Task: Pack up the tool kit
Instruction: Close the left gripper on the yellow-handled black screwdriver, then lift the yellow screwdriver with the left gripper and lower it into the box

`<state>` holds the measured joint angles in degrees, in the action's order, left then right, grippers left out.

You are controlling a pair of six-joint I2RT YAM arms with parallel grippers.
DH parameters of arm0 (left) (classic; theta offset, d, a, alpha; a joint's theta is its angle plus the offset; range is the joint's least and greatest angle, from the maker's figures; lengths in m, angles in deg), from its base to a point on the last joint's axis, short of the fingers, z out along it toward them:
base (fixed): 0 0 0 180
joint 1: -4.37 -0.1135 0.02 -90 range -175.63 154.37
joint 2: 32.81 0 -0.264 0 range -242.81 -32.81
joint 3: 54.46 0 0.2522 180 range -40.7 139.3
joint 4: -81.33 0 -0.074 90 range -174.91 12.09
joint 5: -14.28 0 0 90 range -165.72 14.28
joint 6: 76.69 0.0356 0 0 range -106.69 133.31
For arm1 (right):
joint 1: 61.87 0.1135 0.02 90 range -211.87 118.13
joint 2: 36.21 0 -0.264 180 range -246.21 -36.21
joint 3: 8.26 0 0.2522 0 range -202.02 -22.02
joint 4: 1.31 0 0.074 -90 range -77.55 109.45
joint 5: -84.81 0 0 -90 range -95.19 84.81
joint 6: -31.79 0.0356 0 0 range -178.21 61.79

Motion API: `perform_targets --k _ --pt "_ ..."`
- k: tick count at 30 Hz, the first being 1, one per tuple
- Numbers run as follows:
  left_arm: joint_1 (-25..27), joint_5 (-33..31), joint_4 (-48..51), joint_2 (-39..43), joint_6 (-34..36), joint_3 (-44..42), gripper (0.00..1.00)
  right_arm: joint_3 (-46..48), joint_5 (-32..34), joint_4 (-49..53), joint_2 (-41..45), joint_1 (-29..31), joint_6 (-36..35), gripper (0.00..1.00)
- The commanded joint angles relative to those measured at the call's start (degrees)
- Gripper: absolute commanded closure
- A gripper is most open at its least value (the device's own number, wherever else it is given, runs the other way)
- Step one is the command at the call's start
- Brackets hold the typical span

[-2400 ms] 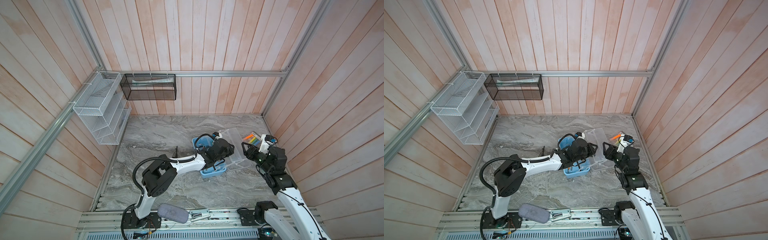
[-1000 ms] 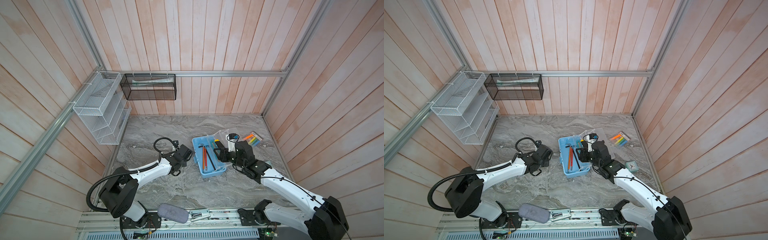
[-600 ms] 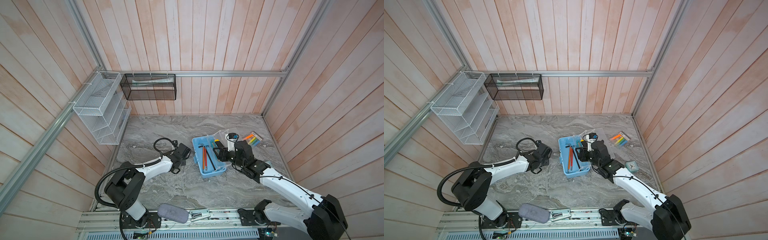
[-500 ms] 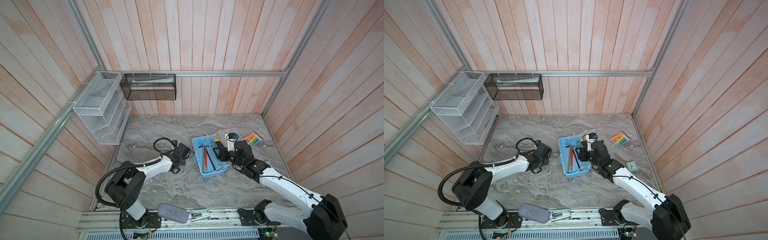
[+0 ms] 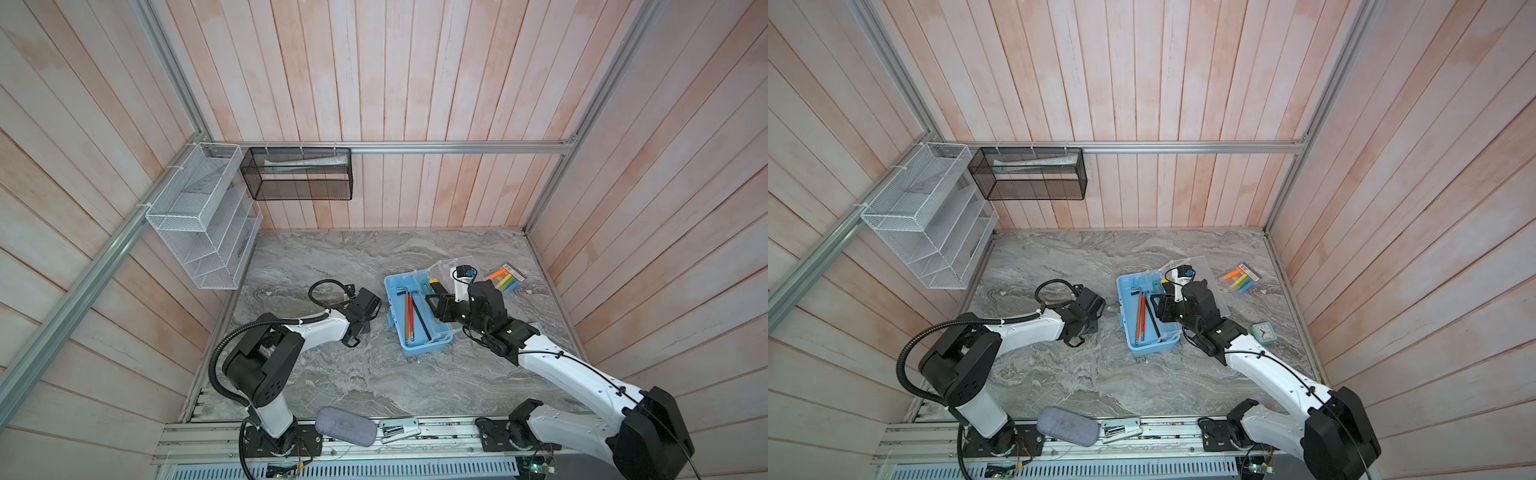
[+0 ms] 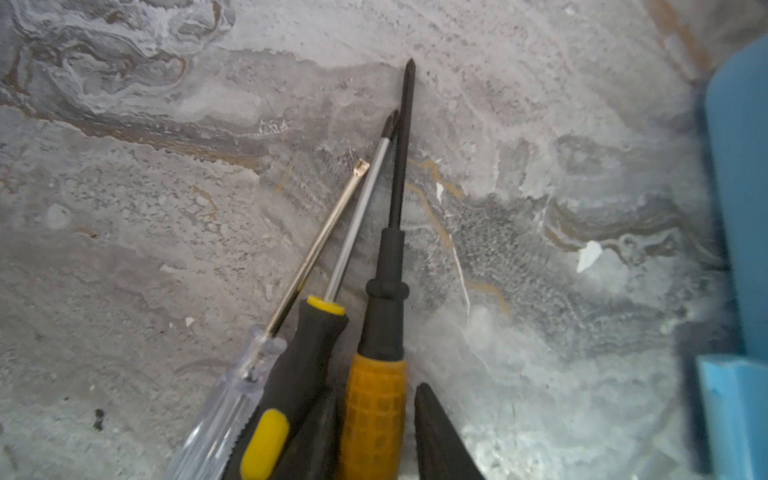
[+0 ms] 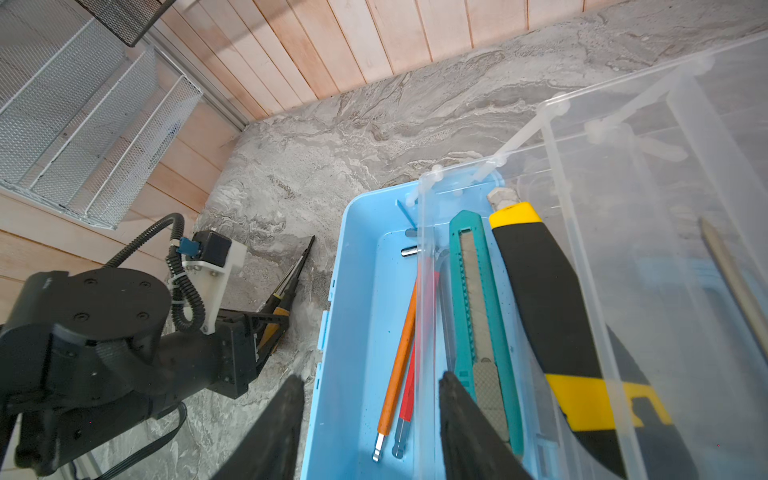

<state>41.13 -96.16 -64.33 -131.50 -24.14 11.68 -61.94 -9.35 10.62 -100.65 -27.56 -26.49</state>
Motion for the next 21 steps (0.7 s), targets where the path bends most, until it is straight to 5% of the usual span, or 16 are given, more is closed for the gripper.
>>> perform_targets --k 1,9,13,15,21 --pt "-0.3 -0.2 -0.4 -1.9 0.7 1.2 0.67 -0.5 -0.2 -1.8 -0.4 -0.3 0.4 0.48" --pt "-0.3 -0.5 0.4 -2.8 0.9 2.1 0.72 0.1 -0.4 -1.8 0.0 -0.6 0.4 0.48" --pt "-0.3 -0.7 0.9 -1.9 1.1 2.8 0.83 0.3 -0.9 -2.1 0.3 -0.8 0.4 0.48" --pt "-0.3 -0.8 1.6 -1.3 1.2 3.6 0.98 0.3 -0.9 -2.1 0.4 -1.0 0.4 0.48" --pt "0.3 -0.3 4.7 3.7 1.7 6.7 1.00 0.3 -1.1 -1.7 1.8 -1.7 0.4 0.48"
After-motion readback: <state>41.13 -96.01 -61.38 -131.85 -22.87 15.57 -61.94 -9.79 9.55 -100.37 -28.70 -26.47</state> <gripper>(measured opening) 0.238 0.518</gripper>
